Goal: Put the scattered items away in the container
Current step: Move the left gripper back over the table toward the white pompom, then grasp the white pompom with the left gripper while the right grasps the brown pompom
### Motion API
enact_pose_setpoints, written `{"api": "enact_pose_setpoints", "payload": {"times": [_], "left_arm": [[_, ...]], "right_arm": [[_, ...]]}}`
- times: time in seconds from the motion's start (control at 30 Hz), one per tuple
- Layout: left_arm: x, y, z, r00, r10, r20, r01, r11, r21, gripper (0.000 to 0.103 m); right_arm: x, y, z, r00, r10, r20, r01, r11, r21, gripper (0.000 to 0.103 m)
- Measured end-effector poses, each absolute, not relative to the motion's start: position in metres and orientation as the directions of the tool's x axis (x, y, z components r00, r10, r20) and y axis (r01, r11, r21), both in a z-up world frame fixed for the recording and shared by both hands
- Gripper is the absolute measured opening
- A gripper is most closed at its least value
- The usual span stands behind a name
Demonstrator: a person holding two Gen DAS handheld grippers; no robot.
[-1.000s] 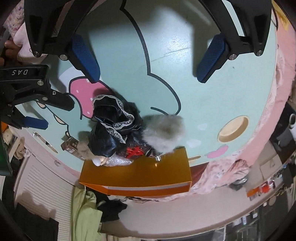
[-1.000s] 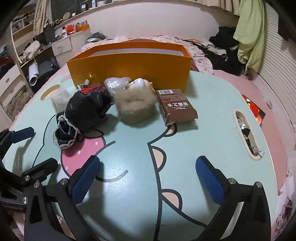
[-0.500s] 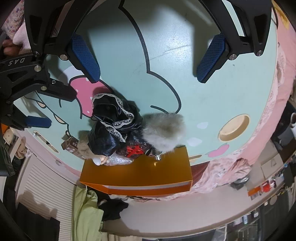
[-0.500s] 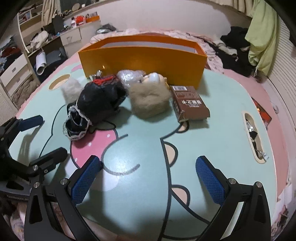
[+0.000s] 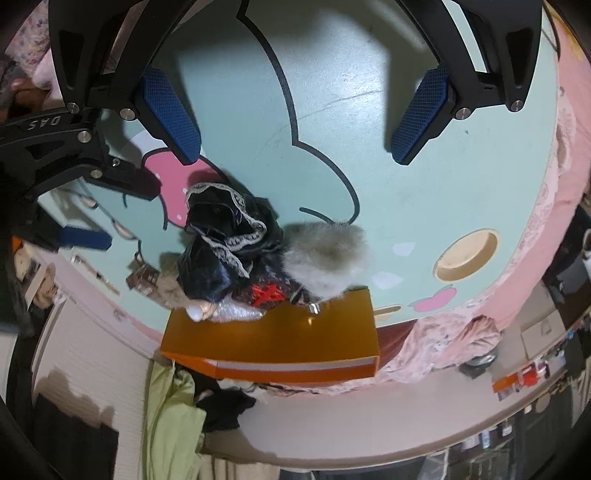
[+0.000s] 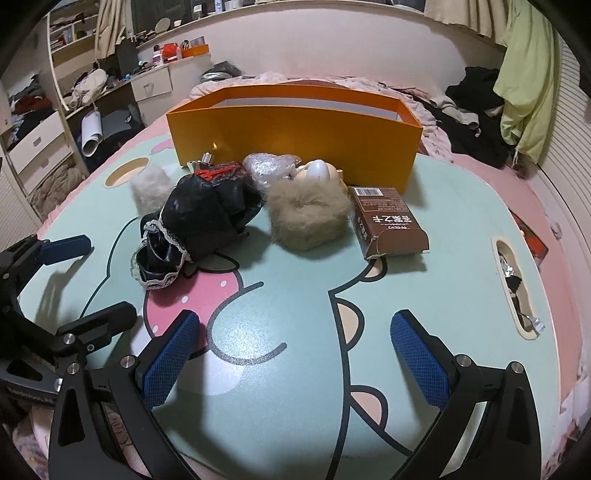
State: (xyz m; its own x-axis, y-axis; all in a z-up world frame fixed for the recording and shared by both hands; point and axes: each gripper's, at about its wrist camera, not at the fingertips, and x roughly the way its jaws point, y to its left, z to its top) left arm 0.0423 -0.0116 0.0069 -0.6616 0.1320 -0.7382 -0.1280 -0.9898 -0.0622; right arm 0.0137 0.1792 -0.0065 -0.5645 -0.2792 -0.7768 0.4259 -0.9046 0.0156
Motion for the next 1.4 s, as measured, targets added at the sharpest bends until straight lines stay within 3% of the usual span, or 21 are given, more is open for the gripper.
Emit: {"api": "enact_pose_setpoints", "payload": {"times": [0.17, 0.3, 0.37, 0.43, 0.53, 0.83, 0.97, 1.1, 1.17, 1.23, 1.4], "left_arm": [[0.034, -0.038, 0.027, -0.680, 0.208, -0.703, -0.106, -0.977, -0.187, 0.089], [0.003, -0.046, 0.040, -0.678, 0.197, -0.708, -0.099, -0.979, -0.178, 0.086], [-0.017, -0.044, 0.034, -0.647, 0.195, -0.737, -0.099, -0.980, -0.173, 0.077], [-0.035, -0.041, 0.024, -0.604, 0.186, -0.775, -0.085, -0.982, -0.169, 0.057], [-0.042, -0.034, 0.012, -0.583, 0.183, -0.792, -0.112, -0.983, -0.144, 0.041], [0.009, -0.046, 0.027, -0.653, 0.184, -0.735, -0.079, -0.981, -0.175, 0.039], [0.041, -0.040, 0.021, -0.646, 0.239, -0.725, -0.110, -0.969, -0.221, 0.039], [0.045, -0.023, 0.011, -0.647, 0.185, -0.740, -0.128, -0.983, -0.133, 0.040], [0.046, -0.018, 0.011, -0.661, 0.151, -0.735, -0.127, -0.988, -0.088, 0.046], [0.047, -0.014, 0.010, -0.671, 0.119, -0.732, -0.123, -0.991, -0.049, 0.062], [0.047, -0.012, 0.008, -0.686, 0.090, -0.722, -0.124, -0.992, -0.006, 0.064]], "right_arm": [[0.013, 0.182, -0.006, -0.565, -0.296, -0.770, 0.427, -0.904, 0.034, 0.103], [0.012, 0.181, -0.006, -0.566, -0.297, -0.769, 0.427, -0.904, 0.035, 0.103], [0.012, 0.181, -0.006, -0.566, -0.297, -0.769, 0.427, -0.904, 0.035, 0.103], [0.012, 0.181, -0.006, -0.566, -0.297, -0.769, 0.427, -0.904, 0.034, 0.103], [0.012, 0.181, -0.006, -0.566, -0.297, -0.769, 0.427, -0.904, 0.035, 0.103], [0.013, 0.180, -0.005, -0.566, -0.301, -0.767, 0.428, -0.903, 0.039, 0.103], [0.012, 0.180, -0.005, -0.566, -0.305, -0.766, 0.429, -0.902, 0.042, 0.103], [0.013, 0.181, -0.004, -0.566, -0.321, -0.759, 0.429, -0.901, 0.062, 0.103], [0.013, 0.184, -0.003, -0.566, -0.337, -0.752, 0.427, -0.900, 0.082, 0.103], [0.012, 0.189, -0.002, -0.567, -0.365, -0.739, 0.424, -0.898, 0.118, 0.103], [0.008, 0.221, 0.000, -0.572, -0.490, -0.658, 0.387, -0.868, 0.311, 0.103]]}}
